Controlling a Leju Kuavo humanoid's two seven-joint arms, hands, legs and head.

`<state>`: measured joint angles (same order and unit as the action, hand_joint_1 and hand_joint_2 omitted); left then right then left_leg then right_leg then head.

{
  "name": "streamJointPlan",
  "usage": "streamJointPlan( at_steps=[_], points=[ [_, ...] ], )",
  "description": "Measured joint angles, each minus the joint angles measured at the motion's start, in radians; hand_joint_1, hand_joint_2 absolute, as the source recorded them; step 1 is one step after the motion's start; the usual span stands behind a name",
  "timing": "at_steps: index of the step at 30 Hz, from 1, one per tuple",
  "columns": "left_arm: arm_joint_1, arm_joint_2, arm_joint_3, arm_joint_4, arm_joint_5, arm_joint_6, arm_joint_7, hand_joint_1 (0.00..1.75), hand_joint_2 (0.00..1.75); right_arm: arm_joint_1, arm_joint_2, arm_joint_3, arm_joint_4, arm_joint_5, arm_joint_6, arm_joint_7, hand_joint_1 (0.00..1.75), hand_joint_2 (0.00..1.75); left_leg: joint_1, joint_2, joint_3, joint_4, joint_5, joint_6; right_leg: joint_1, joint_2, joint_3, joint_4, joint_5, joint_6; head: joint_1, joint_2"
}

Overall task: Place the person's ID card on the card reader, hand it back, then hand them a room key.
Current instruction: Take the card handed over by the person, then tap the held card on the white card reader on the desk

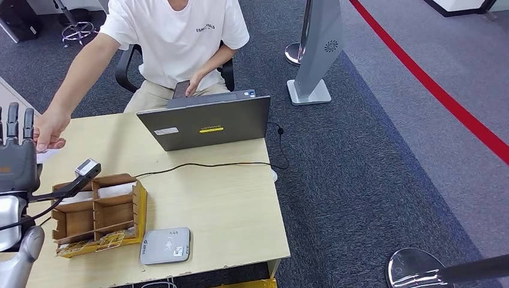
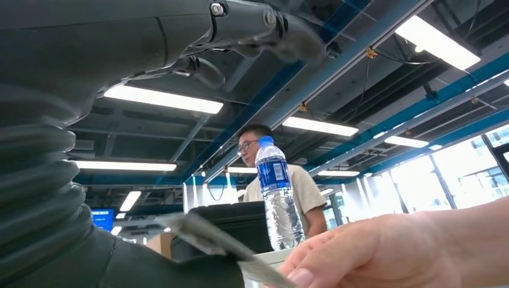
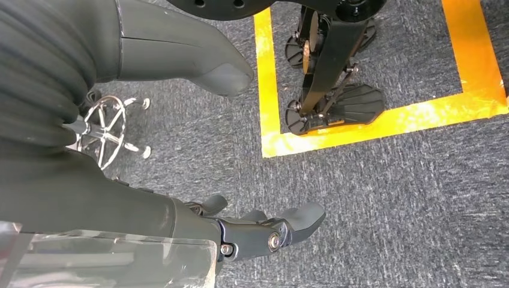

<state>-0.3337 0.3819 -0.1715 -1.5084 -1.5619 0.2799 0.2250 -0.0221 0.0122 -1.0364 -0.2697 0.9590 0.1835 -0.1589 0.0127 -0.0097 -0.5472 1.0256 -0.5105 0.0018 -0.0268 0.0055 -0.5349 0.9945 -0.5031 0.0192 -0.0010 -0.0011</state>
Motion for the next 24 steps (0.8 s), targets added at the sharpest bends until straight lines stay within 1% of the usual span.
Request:
streamJointPlan(
  at_steps=[5,24],
  points=[
    [0.002,0.0,0.004,0.0,0.0,0.016,-0.017,1.75,1.75,0.0,0.0,0.0,0.0,0.007,-0.002,-0.006,0.0,1.75,0.0,0.0,0.0,0.0,0.0,0.0,0.0,0.0,0.0,0.0,0.0,0.0,0.0,0.0],
    [0.006,0.001,0.008,0.0,0.0,0.023,-0.026,1.75,1.75,0.0,0.0,0.0,0.0,0.014,-0.009,-0.007,0.0,1.75,0.0,0.0,0.0,0.0,0.0,0.0,0.0,0.0,0.0,0.0,0.0,0.0,0.0,0.0]
  ],
)
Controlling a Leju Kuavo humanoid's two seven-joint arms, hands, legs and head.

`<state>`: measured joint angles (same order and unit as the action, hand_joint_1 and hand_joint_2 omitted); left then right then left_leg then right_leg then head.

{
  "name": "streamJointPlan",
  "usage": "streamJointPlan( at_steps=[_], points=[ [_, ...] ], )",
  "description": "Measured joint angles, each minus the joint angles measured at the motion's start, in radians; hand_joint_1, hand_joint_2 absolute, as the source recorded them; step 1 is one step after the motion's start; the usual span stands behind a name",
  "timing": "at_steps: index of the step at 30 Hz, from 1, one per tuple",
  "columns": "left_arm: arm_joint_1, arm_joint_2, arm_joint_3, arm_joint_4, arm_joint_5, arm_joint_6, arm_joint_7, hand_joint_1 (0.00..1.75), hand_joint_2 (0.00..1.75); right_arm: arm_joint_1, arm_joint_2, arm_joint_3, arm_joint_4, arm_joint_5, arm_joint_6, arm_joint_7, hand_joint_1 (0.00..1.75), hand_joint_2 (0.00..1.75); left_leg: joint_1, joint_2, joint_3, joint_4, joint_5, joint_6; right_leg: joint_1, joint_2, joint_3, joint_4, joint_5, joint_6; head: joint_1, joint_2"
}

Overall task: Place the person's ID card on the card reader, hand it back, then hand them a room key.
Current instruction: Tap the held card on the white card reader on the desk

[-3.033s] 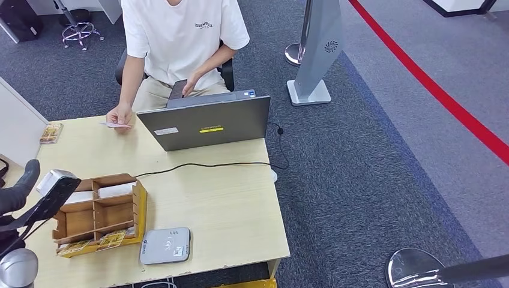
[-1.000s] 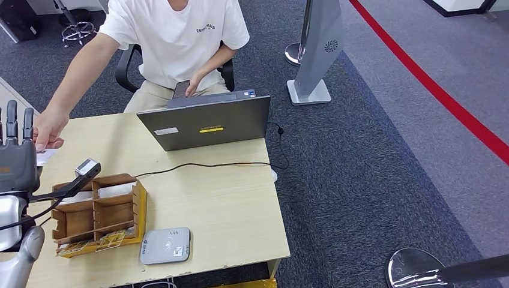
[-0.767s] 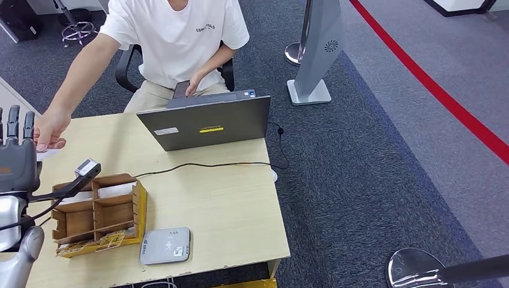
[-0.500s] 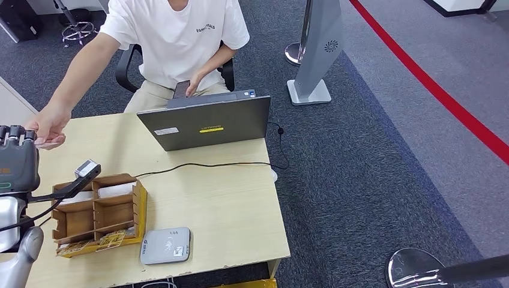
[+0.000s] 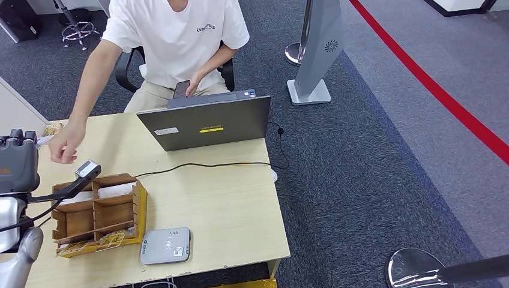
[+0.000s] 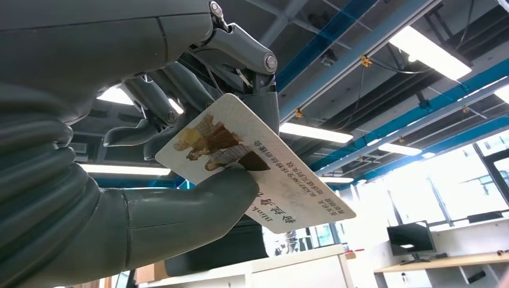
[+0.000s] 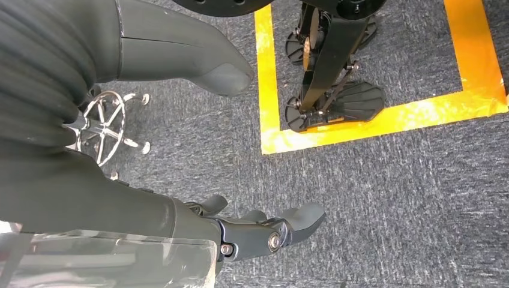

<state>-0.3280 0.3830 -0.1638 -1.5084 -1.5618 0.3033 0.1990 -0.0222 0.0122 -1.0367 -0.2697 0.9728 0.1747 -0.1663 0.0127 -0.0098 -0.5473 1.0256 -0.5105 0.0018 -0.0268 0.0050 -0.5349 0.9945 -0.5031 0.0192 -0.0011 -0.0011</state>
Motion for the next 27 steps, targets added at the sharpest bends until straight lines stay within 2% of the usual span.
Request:
streamJointPlan(
  at_steps=[14,20,23,27],
  points=[
    [0.002,0.0,0.001,0.0,0.009,-0.003,-0.01,1.75,1.75,0.0,0.0,-0.008,0.0,0.001,0.002,0.0,0.0,1.75,0.0,0.0,0.0,0.0,0.0,0.0,0.0,0.0,0.0,0.0,0.0,0.0,0.0,0.0],
    [0.024,-0.016,0.0,-0.019,0.036,-0.002,-0.049,1.75,1.75,0.0,0.006,-0.019,-0.002,0.002,0.005,0.002,0.0,1.75,0.0,0.0,0.0,0.0,0.0,0.0,0.0,0.0,0.0,0.0,0.0,0.0,0.0,0.0],
    [0.073,-0.051,-0.044,-0.105,0.028,-0.01,-0.071,1.75,1.75,0.004,0.018,-0.028,-0.013,0.002,0.017,0.007,0.0,1.75,-0.001,0.0,0.0,0.0,0.0,0.0,-0.001,0.0,-0.001,-0.001,0.0,0.0,0.0,0.0],
    [0.123,-0.085,-0.177,-0.233,0.018,-0.04,-0.049,1.75,1.75,0.007,0.037,-0.044,-0.037,0.003,0.033,0.009,0.0,1.75,-0.001,0.0,-0.001,0.0,-0.001,0.001,-0.001,0.0,-0.001,-0.001,0.0,0.001,0.002,0.0]
  ],
)
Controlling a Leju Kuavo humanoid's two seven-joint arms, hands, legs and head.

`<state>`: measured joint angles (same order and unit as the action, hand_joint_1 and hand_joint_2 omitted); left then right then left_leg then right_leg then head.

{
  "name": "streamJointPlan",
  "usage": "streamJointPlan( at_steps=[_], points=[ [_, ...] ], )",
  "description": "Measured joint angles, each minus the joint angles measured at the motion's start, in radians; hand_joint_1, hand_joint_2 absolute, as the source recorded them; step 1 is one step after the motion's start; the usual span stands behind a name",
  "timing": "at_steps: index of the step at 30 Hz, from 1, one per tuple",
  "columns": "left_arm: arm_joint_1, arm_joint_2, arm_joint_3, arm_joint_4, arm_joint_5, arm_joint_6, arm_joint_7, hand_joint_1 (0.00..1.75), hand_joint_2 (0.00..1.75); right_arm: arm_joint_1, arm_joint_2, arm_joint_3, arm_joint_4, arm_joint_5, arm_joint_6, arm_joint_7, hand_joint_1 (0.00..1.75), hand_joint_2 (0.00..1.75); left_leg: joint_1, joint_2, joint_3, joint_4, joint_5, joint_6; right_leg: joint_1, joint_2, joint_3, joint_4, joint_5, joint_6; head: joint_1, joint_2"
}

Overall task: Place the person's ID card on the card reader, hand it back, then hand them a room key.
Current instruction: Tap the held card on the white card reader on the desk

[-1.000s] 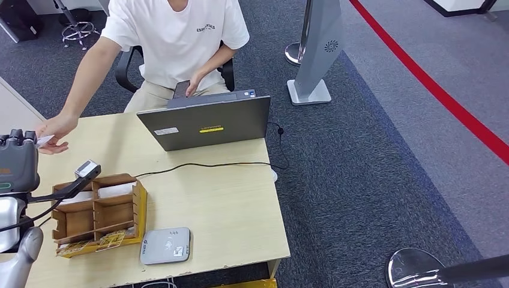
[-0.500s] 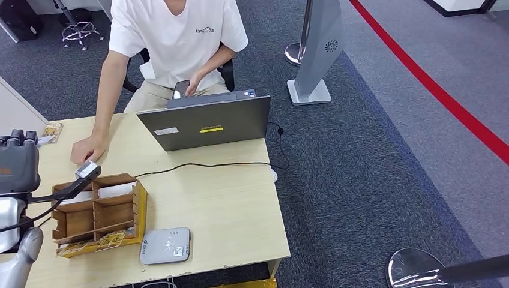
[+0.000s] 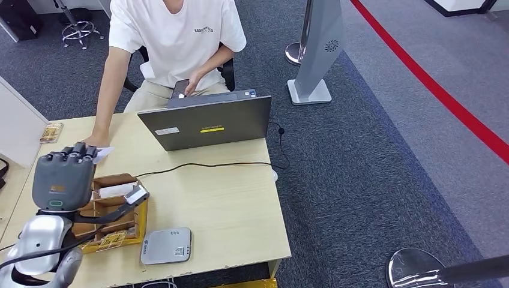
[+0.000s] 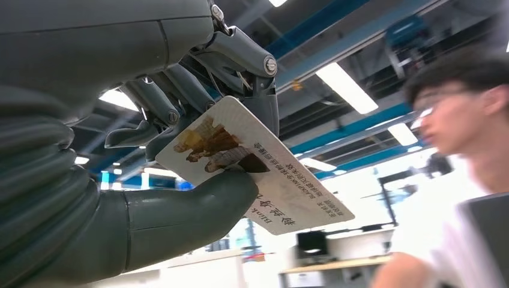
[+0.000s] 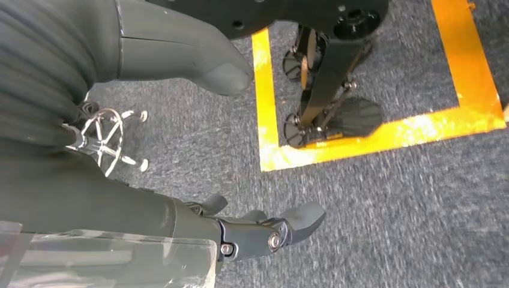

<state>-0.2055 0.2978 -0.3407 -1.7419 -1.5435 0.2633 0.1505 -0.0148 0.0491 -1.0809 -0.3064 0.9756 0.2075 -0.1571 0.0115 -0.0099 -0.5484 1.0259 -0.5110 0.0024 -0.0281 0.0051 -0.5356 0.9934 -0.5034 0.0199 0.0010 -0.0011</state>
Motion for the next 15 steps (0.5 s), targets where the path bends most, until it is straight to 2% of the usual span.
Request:
streamJointPlan(
  at_steps=[6,15],
  points=[
    [0.028,-0.016,-0.126,-0.115,0.013,0.0,0.006,1.75,1.75,0.004,0.015,-0.018,-0.021,0.01,0.002,0.0,0.0,1.75,0.0,0.0,0.0,0.0,0.0,0.0,0.0,0.0,0.0,0.0,0.0,0.0,-0.001,0.0],
    [0.071,-0.017,-0.215,-0.195,0.039,0.01,-0.016,1.75,1.75,0.005,0.025,-0.038,-0.035,0.015,0.002,-0.005,0.0,1.75,0.0,0.0,0.0,0.0,0.0,0.0,0.0,0.0,0.0,0.001,0.0,0.0,-0.001,0.0]
  ],
)
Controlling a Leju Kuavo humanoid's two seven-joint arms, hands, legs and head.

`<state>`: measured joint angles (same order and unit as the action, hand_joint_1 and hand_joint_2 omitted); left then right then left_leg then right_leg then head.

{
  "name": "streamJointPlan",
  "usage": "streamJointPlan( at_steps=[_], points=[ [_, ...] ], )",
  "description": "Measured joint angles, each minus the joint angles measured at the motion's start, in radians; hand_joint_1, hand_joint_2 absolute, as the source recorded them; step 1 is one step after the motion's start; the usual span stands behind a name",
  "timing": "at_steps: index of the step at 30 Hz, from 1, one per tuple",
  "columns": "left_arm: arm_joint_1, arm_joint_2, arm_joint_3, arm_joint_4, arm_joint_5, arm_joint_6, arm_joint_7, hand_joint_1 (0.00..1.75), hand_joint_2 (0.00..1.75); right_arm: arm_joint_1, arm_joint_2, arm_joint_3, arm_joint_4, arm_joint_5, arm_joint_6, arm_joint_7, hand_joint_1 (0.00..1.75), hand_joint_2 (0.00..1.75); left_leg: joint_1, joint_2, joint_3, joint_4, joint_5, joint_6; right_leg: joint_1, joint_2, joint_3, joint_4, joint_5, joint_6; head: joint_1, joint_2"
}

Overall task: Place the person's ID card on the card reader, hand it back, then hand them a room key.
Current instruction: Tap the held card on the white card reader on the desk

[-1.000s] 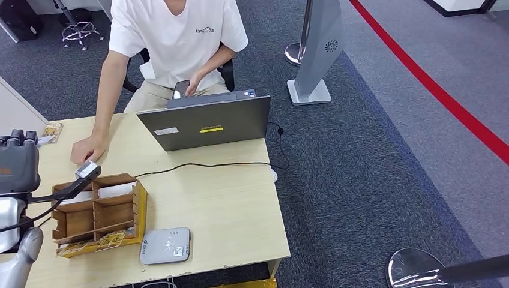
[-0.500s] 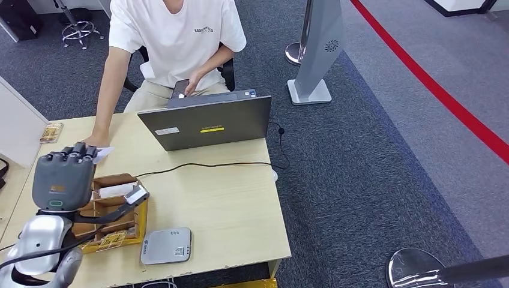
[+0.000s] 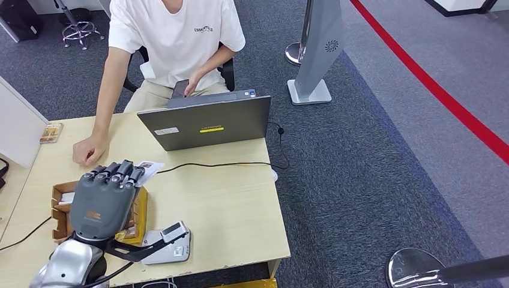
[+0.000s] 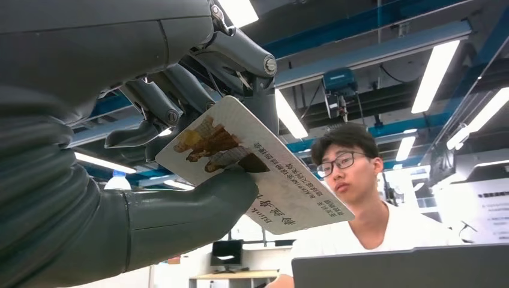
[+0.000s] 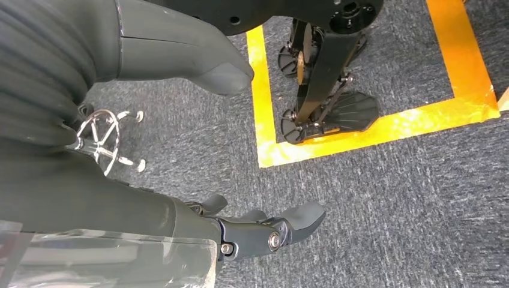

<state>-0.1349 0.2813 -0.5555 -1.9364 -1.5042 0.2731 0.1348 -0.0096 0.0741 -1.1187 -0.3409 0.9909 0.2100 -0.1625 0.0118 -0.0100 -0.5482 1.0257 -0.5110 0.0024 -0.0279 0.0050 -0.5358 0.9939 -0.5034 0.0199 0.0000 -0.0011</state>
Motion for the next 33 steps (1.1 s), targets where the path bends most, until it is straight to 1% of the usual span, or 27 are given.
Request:
streamJointPlan(
  at_steps=[7,12,17,26,33],
  points=[
    [0.083,0.0,-0.044,-0.023,0.005,-0.002,0.015,1.75,1.75,0.007,0.017,-0.022,-0.03,-0.004,0.02,0.003,0.0,1.75,0.0,0.0,0.0,0.0,0.0,0.0,0.0,0.0,0.0,0.0,0.0,0.0,0.0,0.0],
    [0.101,0.0,-0.058,-0.028,0.005,-0.001,0.015,1.75,1.75,0.009,0.024,-0.032,-0.045,-0.004,0.02,0.003,0.0,1.75,0.0,0.0,0.0,0.0,0.0,0.0,0.0,-0.001,0.0,0.0,0.0,0.0,-0.001,0.0],
    [0.11,0.0,-0.062,-0.029,0.009,0.0,0.018,1.75,1.75,0.011,0.029,-0.037,-0.055,-0.004,0.027,0.005,0.0,1.75,0.0,0.0,0.0,0.0,0.0,0.0,0.0,0.0,0.0,0.0,0.0,0.0,-0.001,0.0],
    [0.23,-0.001,-0.062,-0.004,0.023,0.05,0.031,1.75,1.75,0.017,0.057,-0.063,-0.116,0.015,0.066,0.025,0.0,1.75,0.0,0.0,0.0,0.0,-0.001,0.0,0.0,0.0,0.0,0.0,-0.001,0.0,-0.001,0.0],
    [0.264,-0.014,-0.062,0.035,0.03,0.049,0.052,1.75,1.75,0.017,0.07,-0.08,-0.144,0.029,0.076,0.03,0.0,1.75,0.0,0.0,0.0,0.0,-0.001,0.0,0.0,0.0,0.0,0.0,-0.001,0.0,-0.001,0.0]
  ],
)
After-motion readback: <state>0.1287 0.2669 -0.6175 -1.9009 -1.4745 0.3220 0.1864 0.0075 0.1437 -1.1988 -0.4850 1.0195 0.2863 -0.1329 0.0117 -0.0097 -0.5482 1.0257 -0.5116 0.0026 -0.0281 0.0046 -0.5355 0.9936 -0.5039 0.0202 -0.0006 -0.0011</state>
